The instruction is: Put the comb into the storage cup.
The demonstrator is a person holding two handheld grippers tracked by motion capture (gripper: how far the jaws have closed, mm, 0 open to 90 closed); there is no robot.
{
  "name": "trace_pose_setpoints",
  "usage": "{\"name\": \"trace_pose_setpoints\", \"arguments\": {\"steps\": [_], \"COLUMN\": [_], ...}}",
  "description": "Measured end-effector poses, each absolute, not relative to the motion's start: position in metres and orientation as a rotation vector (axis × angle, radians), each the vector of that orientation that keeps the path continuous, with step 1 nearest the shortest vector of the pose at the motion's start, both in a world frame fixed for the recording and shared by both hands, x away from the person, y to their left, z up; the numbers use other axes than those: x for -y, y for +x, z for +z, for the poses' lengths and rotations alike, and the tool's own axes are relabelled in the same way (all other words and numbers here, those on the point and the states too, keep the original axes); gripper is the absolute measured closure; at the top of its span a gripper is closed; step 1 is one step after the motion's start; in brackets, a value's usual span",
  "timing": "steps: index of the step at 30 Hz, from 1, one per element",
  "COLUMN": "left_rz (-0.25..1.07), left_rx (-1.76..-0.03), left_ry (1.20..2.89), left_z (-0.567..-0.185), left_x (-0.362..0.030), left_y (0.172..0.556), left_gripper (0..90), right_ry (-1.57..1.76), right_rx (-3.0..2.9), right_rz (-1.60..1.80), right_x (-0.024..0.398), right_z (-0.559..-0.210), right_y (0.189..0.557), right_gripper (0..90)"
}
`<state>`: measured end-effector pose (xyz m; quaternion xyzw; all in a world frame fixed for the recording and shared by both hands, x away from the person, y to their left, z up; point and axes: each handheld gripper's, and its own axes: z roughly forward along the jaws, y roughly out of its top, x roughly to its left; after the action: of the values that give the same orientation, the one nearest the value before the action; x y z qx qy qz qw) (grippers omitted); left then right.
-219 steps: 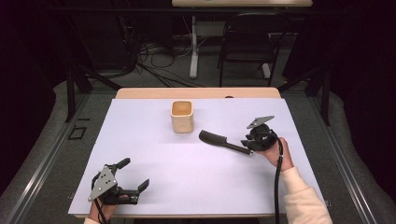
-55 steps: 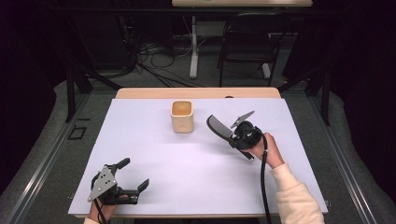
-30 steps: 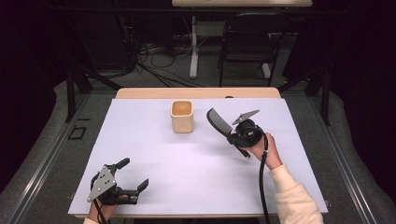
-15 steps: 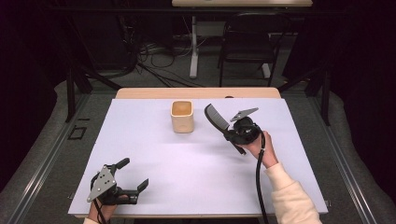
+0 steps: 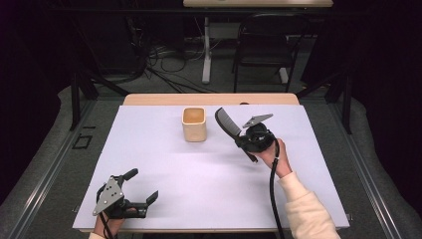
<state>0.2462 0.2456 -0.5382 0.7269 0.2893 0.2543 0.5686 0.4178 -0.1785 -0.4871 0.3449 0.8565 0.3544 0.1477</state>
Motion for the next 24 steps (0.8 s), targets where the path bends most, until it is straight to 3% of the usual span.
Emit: {"name": "trace_pose_setpoints", "arguments": {"steps": [24], "left_rz": [0.596], "left_rx": [-0.68], "left_ry": [1.707], "left_z": [-0.538], "left_x": [-0.246], "left_y": [0.246], "left_gripper": [1.1], "right_ry": [0.977], "right_rx": [-2.415], "right_rz": [1.056], "right_x": [0.165], "right_z": [-0.482], "right_y": [0.425], "right_gripper": [71.3]}}
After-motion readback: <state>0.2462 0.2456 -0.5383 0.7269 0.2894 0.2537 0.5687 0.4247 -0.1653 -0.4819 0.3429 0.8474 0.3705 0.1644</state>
